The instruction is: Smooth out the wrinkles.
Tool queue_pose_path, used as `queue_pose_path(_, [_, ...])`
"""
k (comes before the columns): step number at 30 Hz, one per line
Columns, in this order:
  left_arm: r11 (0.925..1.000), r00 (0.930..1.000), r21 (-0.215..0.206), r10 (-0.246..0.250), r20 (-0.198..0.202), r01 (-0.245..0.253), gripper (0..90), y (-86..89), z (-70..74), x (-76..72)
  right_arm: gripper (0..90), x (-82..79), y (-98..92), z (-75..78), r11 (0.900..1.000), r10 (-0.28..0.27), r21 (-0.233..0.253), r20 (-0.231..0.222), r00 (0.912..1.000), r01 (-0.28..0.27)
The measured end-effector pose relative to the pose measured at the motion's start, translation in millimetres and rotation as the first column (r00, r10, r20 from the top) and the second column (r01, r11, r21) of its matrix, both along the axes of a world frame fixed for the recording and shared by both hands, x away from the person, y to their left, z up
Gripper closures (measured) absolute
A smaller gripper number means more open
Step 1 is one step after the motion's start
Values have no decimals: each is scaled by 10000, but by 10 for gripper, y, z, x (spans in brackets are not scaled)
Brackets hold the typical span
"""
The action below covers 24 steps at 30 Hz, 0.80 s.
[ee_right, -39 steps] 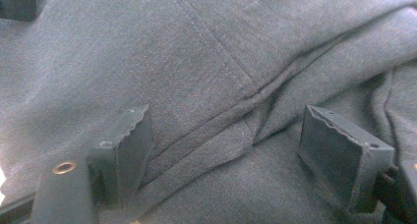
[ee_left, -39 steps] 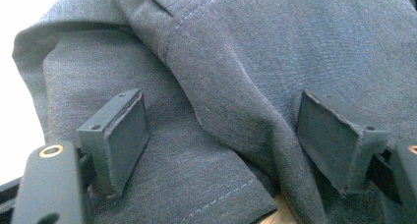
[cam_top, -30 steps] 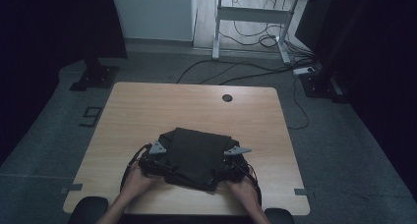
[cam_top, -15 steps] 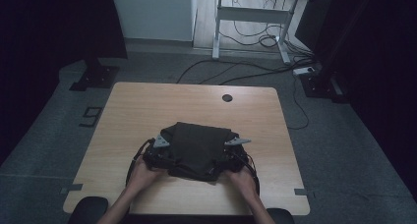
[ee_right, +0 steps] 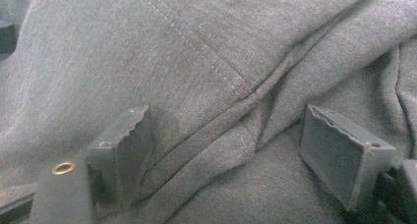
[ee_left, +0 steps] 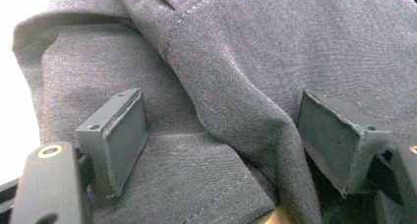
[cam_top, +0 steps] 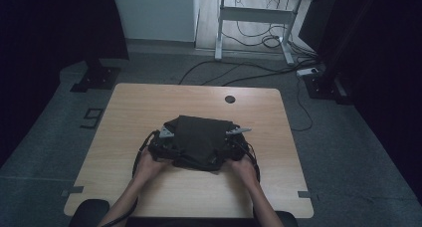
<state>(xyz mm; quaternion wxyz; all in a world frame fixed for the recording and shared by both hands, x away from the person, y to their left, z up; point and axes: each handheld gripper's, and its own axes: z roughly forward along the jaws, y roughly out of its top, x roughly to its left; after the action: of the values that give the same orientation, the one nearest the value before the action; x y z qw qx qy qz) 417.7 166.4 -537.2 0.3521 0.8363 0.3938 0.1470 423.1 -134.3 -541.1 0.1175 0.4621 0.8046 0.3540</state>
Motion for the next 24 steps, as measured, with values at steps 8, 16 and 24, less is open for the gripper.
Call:
queue_pose_path(8, [9996, 9996, 103, 277, 1, -277, 190, -30, 3, 237, 190, 298, 57, 2, 9994, -249, -240, 42, 9997, 250])
queue_pose_path(16, [9987, 9989, 152, 478, -38, -477, 191, -43, 9, 515, 185, 564, 86, -1, 9986, -439, -289, 123, 9990, 443])
queue_pose_path(24, [9971, 9972, 195, 739, -106, -737, 191, -70, 16, 774, 181, 827, 100, -8, 9975, -683, -188, 177, 9975, 686])
